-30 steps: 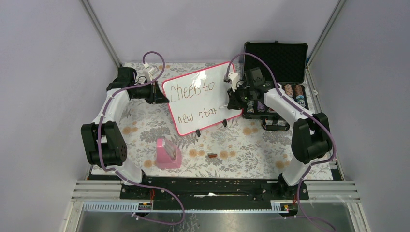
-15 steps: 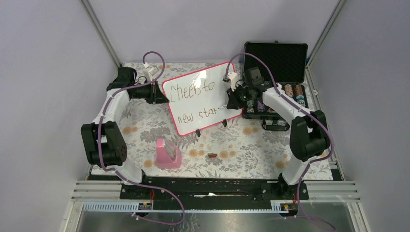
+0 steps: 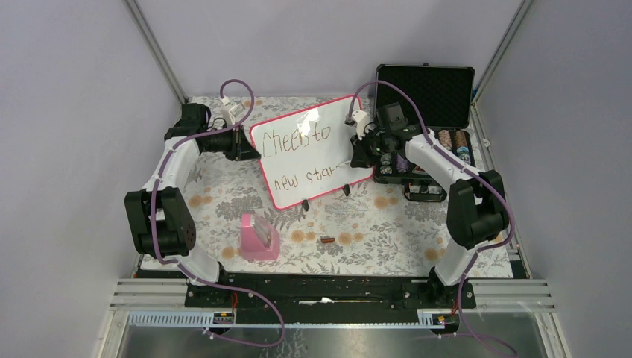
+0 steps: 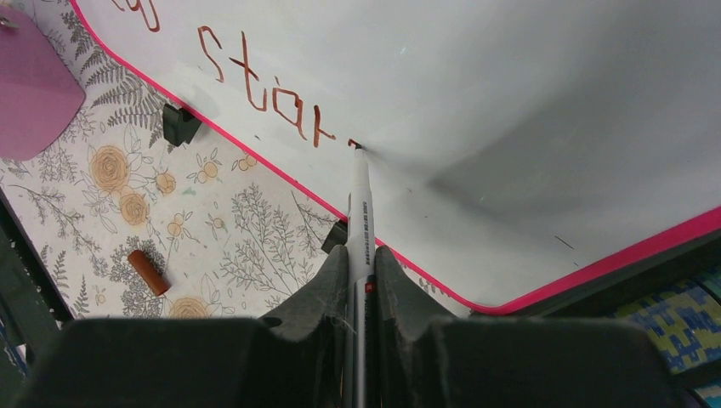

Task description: Write a sentence on the whiteboard

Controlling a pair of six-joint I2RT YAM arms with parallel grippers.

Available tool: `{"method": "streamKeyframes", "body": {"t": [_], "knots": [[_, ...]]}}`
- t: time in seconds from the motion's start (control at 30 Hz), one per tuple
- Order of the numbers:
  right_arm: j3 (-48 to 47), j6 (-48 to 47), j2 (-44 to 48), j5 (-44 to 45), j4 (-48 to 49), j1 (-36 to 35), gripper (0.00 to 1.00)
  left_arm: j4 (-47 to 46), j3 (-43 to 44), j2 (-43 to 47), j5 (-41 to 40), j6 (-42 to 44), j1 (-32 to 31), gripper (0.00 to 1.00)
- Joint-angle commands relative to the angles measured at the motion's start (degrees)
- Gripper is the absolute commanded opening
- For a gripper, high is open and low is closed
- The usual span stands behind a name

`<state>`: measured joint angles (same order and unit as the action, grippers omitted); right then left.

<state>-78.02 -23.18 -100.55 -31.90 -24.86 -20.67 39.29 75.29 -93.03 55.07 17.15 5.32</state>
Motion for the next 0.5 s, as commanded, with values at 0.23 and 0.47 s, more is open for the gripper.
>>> {"method": "streamKeyframes", "body": {"t": [0.23, 0.47], "knots": [[-1.16, -1.29, 1.32, 3.12, 0.86, 2.21, 0.00, -2.23, 1.79, 0.76, 0.17, 3.07, -1.28, 0.00], [-0.99, -1.62, 3.66, -3.67, 0.23, 2.14, 0.00, -2.20, 1.87, 0.79, 0.34, 3.07, -1.30, 0.00]]}}
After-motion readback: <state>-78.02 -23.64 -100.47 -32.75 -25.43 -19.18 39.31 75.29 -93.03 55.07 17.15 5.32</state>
